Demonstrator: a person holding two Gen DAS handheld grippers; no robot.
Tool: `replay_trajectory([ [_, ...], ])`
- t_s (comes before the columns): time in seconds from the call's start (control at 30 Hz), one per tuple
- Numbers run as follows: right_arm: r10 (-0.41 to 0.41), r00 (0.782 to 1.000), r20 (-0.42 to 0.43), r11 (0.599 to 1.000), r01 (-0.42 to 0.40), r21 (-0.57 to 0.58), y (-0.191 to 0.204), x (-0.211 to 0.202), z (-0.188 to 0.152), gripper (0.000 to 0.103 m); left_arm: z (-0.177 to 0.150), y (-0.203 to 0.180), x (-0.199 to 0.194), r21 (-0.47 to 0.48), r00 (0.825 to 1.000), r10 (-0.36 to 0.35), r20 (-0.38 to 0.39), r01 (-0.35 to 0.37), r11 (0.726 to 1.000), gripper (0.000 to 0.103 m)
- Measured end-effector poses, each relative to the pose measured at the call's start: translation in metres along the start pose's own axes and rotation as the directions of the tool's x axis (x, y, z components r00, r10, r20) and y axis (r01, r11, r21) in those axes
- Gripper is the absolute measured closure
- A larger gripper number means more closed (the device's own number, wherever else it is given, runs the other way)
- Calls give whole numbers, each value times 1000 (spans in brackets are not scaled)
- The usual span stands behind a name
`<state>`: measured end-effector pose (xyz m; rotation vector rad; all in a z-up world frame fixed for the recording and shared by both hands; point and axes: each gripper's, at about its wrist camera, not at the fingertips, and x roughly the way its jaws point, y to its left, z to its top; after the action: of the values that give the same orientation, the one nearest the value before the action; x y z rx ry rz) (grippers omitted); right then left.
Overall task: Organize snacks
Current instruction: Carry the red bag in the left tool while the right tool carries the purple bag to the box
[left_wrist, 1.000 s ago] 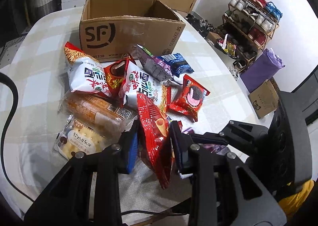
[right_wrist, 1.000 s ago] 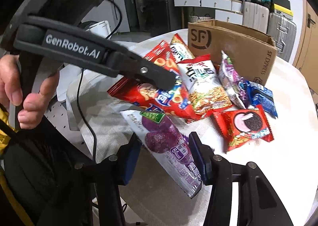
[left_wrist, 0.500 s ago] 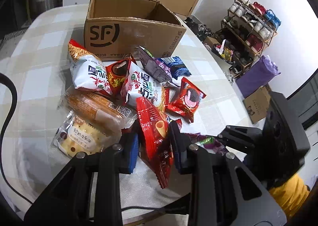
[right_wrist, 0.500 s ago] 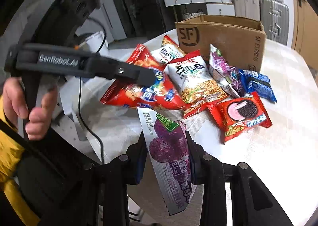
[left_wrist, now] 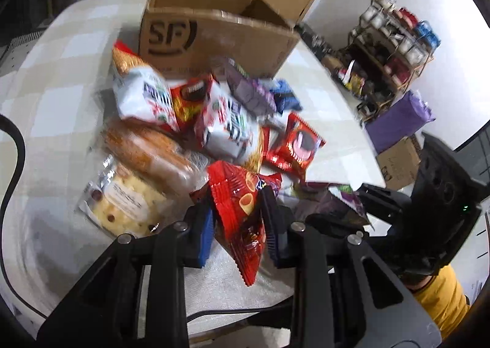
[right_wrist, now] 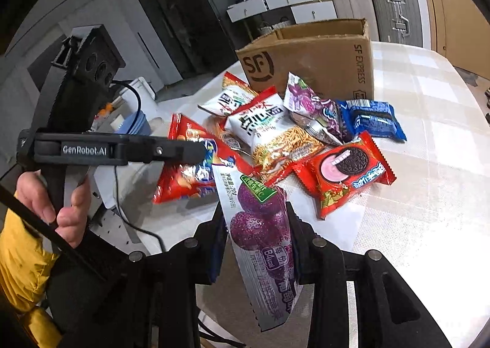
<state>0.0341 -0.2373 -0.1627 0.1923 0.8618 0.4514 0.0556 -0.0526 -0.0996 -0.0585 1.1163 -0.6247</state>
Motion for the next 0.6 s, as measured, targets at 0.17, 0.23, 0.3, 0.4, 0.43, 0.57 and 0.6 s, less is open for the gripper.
replay_trajectory([
  [0.17, -20, 1000, -3, 1000, 20, 20, -4, 2, 1, 69, -8, -18, 18, 38, 995, 100, -16, -99, 994, 70],
  [0.23, -23, 1000, 1, 999, 23, 24, -6, 1, 0, 69, -14, -24, 26, 51, 992, 123, -24, -121, 991, 70],
  [0.3, -28, 1000, 4, 999, 28, 22, -8, -1, 0, 69, -17, -31, 30, 73, 988, 153, -8, -152, 986, 72],
  [0.4, -44, 999, 4, 999, 43, 28, -10, -3, -2, 69, -19, -43, 33, 118, 981, 194, 13, -194, 974, 76],
  [0.43, -47, 999, 7, 998, 46, 34, -12, -4, -2, 69, -20, -44, 33, 124, 979, 201, 18, -202, 972, 76],
  [0.57, -39, 999, 30, 997, 37, 62, -18, -11, -3, 69, -26, -46, 26, 109, 985, 167, 35, -170, 979, 78],
  [0.6, -40, 999, 36, 997, 38, 63, -18, -14, -2, 69, -28, -45, 22, 106, 986, 158, 45, -162, 981, 78],
])
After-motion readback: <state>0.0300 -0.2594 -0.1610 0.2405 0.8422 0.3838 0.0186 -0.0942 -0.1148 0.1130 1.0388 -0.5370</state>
